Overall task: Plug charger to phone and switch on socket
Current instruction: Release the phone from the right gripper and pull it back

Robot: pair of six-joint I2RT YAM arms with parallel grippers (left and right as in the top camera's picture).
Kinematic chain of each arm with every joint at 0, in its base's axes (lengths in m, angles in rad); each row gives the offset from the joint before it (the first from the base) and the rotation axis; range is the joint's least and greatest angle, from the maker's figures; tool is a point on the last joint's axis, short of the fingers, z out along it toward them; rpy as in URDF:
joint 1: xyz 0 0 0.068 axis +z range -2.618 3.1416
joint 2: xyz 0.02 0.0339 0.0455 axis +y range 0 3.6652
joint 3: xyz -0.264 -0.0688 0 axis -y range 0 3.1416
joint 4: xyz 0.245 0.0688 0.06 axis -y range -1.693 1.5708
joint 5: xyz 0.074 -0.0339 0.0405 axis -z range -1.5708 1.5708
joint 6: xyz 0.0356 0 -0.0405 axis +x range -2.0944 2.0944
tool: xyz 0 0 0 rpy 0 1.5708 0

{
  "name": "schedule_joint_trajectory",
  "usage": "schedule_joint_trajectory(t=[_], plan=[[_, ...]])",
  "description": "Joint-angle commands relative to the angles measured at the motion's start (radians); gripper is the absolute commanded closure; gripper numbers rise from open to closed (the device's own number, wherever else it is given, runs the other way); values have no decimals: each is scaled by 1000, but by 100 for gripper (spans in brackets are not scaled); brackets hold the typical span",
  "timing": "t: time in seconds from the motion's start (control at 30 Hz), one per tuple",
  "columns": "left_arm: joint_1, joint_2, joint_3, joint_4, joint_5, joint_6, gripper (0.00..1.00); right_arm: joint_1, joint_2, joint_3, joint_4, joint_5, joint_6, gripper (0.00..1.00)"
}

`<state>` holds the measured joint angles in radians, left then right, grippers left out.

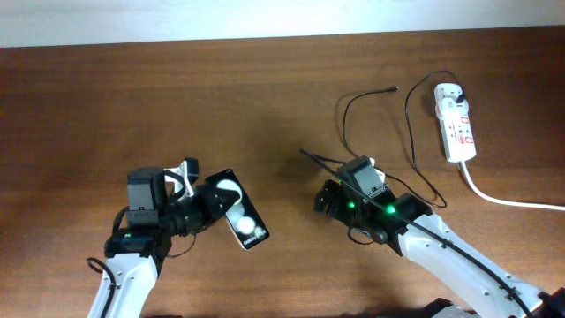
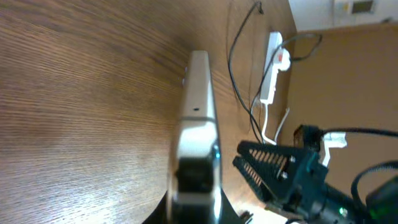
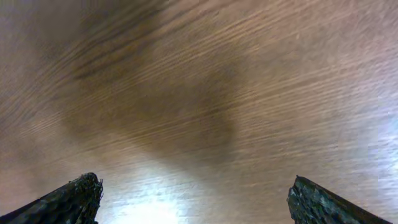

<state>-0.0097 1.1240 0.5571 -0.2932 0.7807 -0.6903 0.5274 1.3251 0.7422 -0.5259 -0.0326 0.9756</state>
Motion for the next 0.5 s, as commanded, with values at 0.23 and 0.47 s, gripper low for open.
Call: schedule_joint_trajectory(t=[0.23,0.47], plan=[[-49,-6,13,5,222,147,100,-211,3,256,-194,67,-206,2],[-49,-6,13,15,192,145,100,-333,157,450,-271,71,-247,4]])
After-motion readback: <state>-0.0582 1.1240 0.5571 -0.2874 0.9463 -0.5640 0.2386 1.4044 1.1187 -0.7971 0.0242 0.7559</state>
